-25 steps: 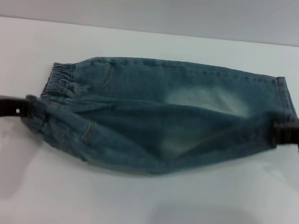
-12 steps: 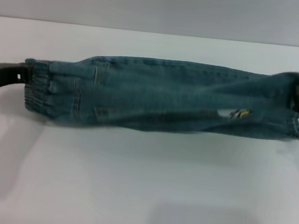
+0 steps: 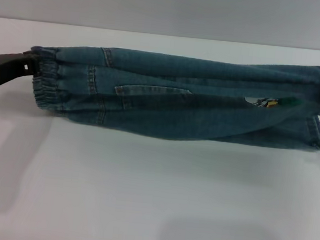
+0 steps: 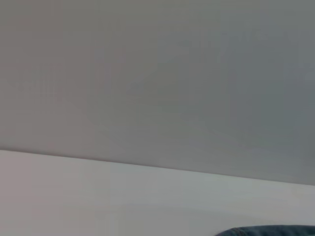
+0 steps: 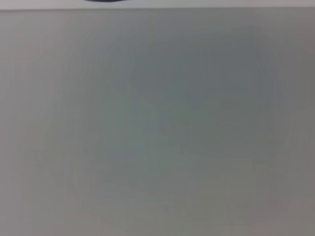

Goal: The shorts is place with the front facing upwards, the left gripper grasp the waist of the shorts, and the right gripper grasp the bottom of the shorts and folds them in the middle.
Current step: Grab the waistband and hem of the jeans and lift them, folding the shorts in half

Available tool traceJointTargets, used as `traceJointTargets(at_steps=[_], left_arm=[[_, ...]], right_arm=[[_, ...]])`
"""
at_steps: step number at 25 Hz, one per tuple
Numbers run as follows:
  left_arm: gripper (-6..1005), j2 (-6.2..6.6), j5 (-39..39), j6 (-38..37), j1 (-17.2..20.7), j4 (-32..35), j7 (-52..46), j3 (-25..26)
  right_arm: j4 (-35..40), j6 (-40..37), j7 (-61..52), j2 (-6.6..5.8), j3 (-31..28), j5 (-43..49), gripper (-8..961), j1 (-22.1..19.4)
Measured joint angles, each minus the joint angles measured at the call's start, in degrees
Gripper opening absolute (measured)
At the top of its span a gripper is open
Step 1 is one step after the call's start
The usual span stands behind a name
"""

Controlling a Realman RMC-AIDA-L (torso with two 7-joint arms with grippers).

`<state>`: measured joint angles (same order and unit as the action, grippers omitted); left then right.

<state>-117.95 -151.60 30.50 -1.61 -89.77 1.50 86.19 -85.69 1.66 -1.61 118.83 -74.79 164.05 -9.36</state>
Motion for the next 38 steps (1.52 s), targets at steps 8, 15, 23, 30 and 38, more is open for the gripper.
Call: traceJointTargets(at_steps=[8, 15, 23, 30, 38], left_arm=[[21, -0.01, 0.0, -2.1, -1.8, 2.5, 0.0, -0.6], [43, -0.01, 0.0, -3.3, -3.3, 3.1, 0.0, -1.0], [88, 0.0, 0.0, -3.9, -7.1, 7.2, 0.1, -1.3], [128, 0.01, -0.4, -10.1, -10.9, 13.4, 1.5, -2.3], [173, -0.18, -0.4, -20.8, -19.4, 27.2, 5.1, -3.0]], right_arm=[[5.5, -5.9, -0.2, 0.0, -0.4, -0.3, 108, 1.3], [9.6, -8.6, -0.5, -0.1, -2.2, -3.0, 122, 4.2], [12.4, -12.9, -0.8, 0.0, -2.2, -3.3, 139, 5.3], [25.6, -24.4, -1.4, -0.17, -6.1, -3.3, 153, 12.2], [34.3, -26.0, -2.3, -0.49, -11.4, -2.8, 170, 18.8]])
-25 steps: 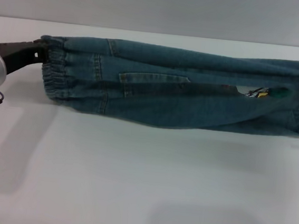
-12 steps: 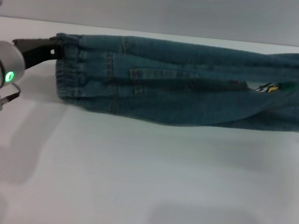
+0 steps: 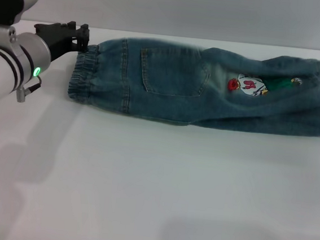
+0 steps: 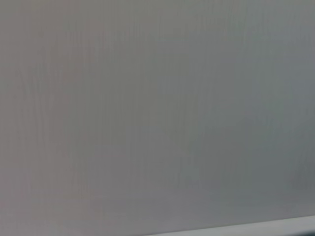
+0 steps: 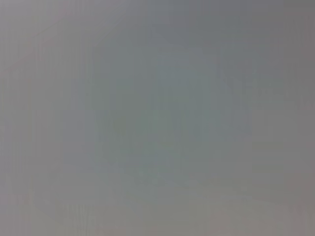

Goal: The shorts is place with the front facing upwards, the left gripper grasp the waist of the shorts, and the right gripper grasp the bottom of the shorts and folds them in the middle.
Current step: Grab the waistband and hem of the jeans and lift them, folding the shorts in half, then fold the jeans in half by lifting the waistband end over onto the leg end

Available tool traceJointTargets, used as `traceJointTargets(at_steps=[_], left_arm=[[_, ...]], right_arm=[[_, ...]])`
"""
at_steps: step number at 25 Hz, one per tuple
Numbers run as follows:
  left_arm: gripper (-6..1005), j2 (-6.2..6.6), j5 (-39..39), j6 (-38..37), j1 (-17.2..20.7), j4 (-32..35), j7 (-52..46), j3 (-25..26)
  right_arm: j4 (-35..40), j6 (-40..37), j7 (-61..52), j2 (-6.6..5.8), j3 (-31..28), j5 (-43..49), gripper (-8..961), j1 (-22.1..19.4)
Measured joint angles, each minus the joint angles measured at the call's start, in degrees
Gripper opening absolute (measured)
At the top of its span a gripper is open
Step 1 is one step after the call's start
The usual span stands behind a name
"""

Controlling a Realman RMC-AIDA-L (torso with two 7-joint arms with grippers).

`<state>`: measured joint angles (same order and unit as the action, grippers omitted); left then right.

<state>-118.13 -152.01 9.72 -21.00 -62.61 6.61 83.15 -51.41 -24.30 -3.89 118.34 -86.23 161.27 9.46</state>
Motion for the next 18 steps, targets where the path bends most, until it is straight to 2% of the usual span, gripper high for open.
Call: traceJointTargets(at_steps=[2, 3, 7, 8, 14, 16, 18], left_arm=[[184, 0.0, 0.0, 0.0, 0.0, 0.0, 0.0, 0.0], [190, 0.0, 0.0, -0.1, -0.2, 0.4, -0.2, 0.0], [342, 0.03, 0.0, 0.6, 0.9, -0.9, -0.4, -0.2], [380, 0.05, 0.1, 2.3, 2.2, -2.3, -0.4, -0.3], [651, 0.14, 0.2, 6.7, 4.3, -4.7, -0.4, -0.5], [685, 0.1, 0.2, 7.1, 4.7, -5.0, -0.4, -0.5], [719, 0.01, 0.3, 9.8, 5.0, -5.8, -0.5, -0.2]], right_arm=[[-0.5, -0.3, 0.1, 0.0, 0.2, 0.1, 174, -0.3], [-0.5, -0.3, 0.1, 0.0, 0.2, 0.1, 229, -0.3], [-1.0, -1.9, 0.5, 0.37, 1.3, 1.5, 444, -1.4], [-0.3, -3.2, 0.5, 0.45, 1.9, 1.9, 494, -1.6], [7.9, -20.1, 0.3, 0.65, 7.5, 2.1, 763, -1.9], [9.8, -21.9, 0.0, 0.77, 8.0, 2.0, 844, -1.1], [11.2, -20.9, -0.1, 1.0, 8.5, 1.3, 831, -0.2]])
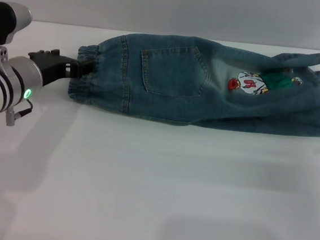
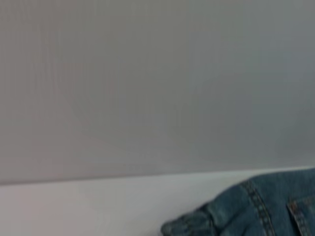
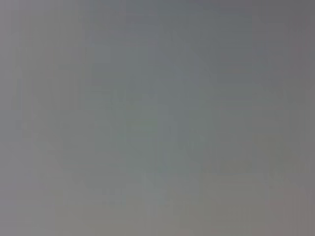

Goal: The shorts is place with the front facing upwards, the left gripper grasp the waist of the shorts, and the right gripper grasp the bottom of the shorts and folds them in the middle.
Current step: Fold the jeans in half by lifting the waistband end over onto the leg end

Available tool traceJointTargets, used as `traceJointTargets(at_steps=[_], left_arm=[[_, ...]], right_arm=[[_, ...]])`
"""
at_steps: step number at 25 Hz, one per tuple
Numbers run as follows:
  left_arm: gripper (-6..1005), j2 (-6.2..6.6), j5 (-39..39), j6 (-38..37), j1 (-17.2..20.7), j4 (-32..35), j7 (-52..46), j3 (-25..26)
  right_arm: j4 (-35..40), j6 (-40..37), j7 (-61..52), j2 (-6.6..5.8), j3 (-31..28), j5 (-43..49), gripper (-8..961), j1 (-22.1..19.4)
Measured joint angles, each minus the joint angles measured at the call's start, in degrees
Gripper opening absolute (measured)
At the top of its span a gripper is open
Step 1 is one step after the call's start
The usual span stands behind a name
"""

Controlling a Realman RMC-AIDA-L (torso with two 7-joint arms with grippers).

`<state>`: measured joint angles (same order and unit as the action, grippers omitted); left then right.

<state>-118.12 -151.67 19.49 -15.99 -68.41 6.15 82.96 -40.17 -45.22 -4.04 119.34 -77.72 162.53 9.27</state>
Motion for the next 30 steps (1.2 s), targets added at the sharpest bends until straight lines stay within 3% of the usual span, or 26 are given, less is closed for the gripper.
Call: traceJointTargets(at_steps=[9, 14, 17, 23, 30], left_arm=[[840, 0.14, 0.1, 3.9, -0.1, -0.9, -0.1, 0.3], [844, 0.22, 0.1, 5.8, -0.5, -0.7, -0.1, 1.2], [845, 0.21, 0.1, 6.9, -0.7, -0.7, -0.1, 1.7], [846, 0.17, 0.1, 10.6, -2.0, 0.5, -0.1, 2.8], [845, 0.17, 1.6, 11.6, -2.8, 1.1, 0.6, 2.8]], right_arm=[[1.3, 2.1, -0.3, -0.03, 9.4, -5.1, 772, 1.8], [1.6, 2.1, -0.5, 0.02, 11.3, -5.4, 548, 2.4], [1.8, 1.9, -0.5, 0.02, 11.3, -5.5, 308, 2.5], [1.9, 1.9, -0.4, -0.13, 11.4, -5.5, 81, 3.2], [2.0, 1.9, -0.4, -0.12, 12.2, -5.5, -3, 3.4]])
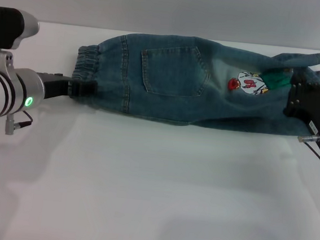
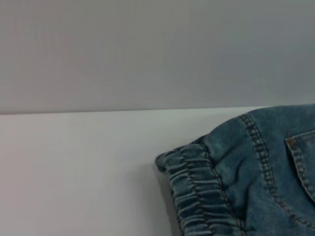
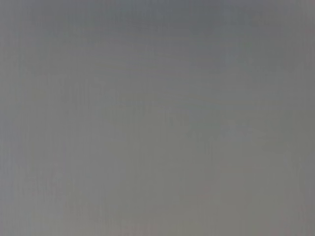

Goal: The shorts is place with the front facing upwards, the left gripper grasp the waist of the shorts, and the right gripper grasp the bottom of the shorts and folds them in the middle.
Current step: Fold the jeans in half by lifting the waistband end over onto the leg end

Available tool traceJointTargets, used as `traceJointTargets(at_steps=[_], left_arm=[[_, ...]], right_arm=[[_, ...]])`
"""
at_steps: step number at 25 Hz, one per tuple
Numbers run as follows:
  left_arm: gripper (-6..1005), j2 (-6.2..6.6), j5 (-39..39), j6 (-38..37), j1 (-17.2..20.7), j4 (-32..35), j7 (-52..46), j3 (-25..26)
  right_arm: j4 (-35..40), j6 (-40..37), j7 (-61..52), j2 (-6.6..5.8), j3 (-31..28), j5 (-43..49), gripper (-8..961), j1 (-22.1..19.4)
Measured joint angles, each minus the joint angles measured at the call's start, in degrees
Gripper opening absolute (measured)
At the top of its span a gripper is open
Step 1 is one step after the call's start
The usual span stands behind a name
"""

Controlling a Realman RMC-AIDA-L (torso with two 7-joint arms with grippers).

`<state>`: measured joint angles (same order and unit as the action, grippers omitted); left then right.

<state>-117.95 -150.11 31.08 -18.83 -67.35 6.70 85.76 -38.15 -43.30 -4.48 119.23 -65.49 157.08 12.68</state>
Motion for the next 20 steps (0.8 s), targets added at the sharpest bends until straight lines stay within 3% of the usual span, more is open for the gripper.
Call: traceJointTargets(at_steps=[8, 20], left_arm=[[845, 0.0, 1.1, -0.3, -3.3, 4.7, 0.1, -0.2], [846, -0.02, 1.4, -0.6, -4.2, 6.2, 0.1, -0.5]], right_arm=[[-0.3, 0.0, 0.0, 0.04, 0.0, 0.0, -1, -0.3], [-0.3, 0.1, -0.1, -0.04, 0.0, 0.1, -1, -0.5]])
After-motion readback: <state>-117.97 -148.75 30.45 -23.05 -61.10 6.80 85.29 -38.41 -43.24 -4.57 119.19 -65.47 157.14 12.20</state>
